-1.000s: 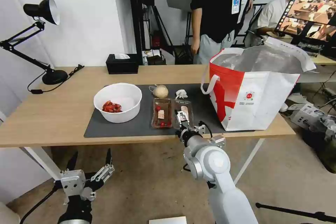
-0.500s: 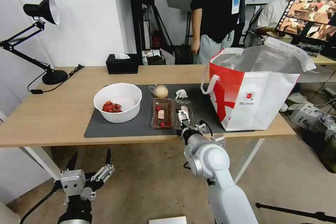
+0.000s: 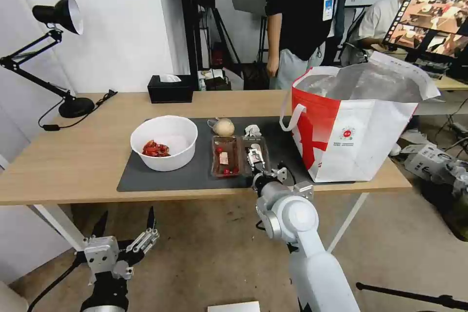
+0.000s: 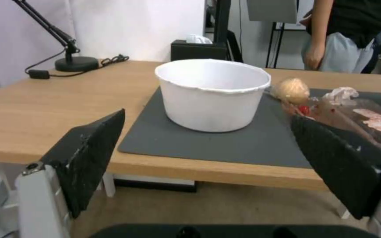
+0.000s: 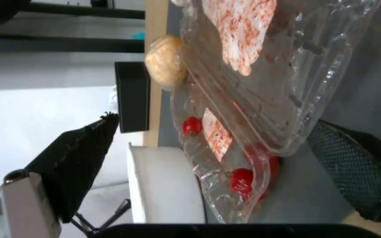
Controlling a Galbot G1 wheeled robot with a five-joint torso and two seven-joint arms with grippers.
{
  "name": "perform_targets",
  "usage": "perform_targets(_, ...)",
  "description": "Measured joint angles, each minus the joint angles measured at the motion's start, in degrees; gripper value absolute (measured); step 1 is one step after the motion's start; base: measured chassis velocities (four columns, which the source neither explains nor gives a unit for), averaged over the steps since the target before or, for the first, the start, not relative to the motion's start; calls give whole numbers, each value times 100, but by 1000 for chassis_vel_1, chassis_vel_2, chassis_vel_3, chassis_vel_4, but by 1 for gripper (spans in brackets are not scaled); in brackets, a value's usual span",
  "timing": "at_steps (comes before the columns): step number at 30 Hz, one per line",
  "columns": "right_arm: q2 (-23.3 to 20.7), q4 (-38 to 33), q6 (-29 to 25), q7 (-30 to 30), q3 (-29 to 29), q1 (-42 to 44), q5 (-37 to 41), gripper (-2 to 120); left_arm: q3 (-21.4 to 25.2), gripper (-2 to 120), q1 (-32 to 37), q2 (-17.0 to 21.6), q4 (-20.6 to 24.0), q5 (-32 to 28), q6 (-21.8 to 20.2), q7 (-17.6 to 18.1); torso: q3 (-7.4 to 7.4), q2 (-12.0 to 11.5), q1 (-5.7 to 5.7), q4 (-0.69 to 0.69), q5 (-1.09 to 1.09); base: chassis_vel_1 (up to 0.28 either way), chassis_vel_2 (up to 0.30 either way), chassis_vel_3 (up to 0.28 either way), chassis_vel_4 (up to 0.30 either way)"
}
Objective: Pick up the trash from the table and place it into the takeout bag.
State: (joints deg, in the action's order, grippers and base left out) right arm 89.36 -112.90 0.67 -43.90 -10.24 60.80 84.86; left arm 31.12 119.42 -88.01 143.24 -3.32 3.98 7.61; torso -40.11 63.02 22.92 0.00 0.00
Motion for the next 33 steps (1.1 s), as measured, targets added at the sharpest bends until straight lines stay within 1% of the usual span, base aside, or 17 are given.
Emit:
perform_targets(3, -82, 62, 144, 252, 146, 13, -540, 100, -2, 100, -7, -2, 0, 2, 0, 0, 0, 1, 0, 0, 0, 0, 0, 0, 0)
perform_targets(4, -82, 62, 144, 252, 146, 13, -540, 100, -2, 100, -7, -2, 0, 2, 0, 0, 0, 1, 0, 0, 0, 0, 0, 0, 0)
perform_targets(6, -164, 114, 261, 450, 268, -26, -944, 100, -7, 100, -13, -8, 0, 2, 3, 0, 0, 0, 0, 0, 0, 0, 0, 0, 0)
perform_targets(8, -194, 135, 305, 514, 307, -43, -1082, 100, -9, 100, -16, -11, 0, 2, 6, 0, 0, 0, 0, 0, 0, 0, 0, 0, 0)
perform_targets(10, -296, 200, 408, 709, 431, -100, -1502, 100, -14, 100, -25, -24, 0, 2, 10, 0, 0, 0, 0, 0, 0, 0, 0, 0, 0)
perform_targets(11, -296, 200, 408, 709, 431, -100, -1502, 100, -14, 100, -25, -24, 0, 2, 10, 0, 0, 0, 0, 0, 0, 0, 0, 0, 0)
perform_targets(14, -411, 249, 521, 880, 585, -157, -1938, 100, -21, 100, -35, -40, 0, 3, 12, -1, 0, 1, 0, 0, 0, 0, 0, 0, 0)
perform_targets(23, -630, 276, 751, 1144, 934, -254, -2575, 100, -29, 100, -47, -68, 0, 2, 26, -1, 0, 0, 0, 0, 0, 0, 0, 0, 0)
perform_targets(27, -692, 263, 879, 1170, 1046, -312, -2623, 100, -29, 100, -49, -81, 0, 3, 42, -1, 0, 0, 0, 0, 0, 0, 0, 0, 0)
perform_targets(33, -764, 164, 918, 1154, 1077, -330, -2624, 100, -30, 100, -50, -111, 0, 13, 84, -1, 0, 0, 0, 0, 0, 0, 0, 0, 0)
